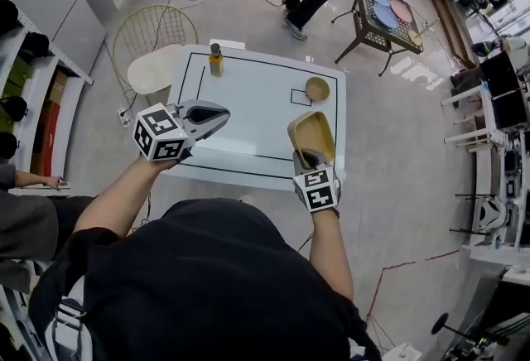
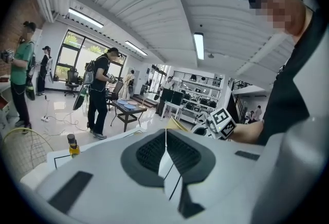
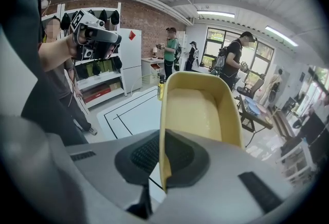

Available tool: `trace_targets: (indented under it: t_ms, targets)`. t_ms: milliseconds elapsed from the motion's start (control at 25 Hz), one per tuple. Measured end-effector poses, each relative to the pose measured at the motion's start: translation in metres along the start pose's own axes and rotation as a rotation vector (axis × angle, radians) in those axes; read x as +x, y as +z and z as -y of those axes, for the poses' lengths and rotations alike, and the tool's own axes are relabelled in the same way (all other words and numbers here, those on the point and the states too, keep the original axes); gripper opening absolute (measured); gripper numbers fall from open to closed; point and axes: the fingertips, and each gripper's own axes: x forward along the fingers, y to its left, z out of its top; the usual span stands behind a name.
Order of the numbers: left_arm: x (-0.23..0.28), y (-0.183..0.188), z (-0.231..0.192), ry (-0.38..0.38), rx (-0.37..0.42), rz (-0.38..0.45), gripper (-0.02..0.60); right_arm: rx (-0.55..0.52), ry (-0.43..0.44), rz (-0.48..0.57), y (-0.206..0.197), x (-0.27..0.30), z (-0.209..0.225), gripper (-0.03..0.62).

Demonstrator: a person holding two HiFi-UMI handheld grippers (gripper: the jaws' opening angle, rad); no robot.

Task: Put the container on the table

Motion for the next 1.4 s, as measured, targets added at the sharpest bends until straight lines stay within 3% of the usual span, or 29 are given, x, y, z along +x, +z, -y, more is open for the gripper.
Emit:
trace_targets:
  t_ms: [560, 1080, 1400]
  targets:
    - [0.023, 0.005, 0.000, 0.137, -0.040, 0.053, 0.011, -0.126, 0.092, 0.025, 0.013, 0.010, 0.039, 0.008]
    - [0.028, -0.006, 0.005, 0.187, -0.062, 0.042, 0.011, -0.192, 0.134, 0.013, 0.016, 0.015, 0.051, 0.008]
    - [0.047, 0.002, -0.008, 0.167, -0.059, 0.051, 0.011, -0.211, 0.126, -0.011, 0.015, 0.024, 0.064, 0.008]
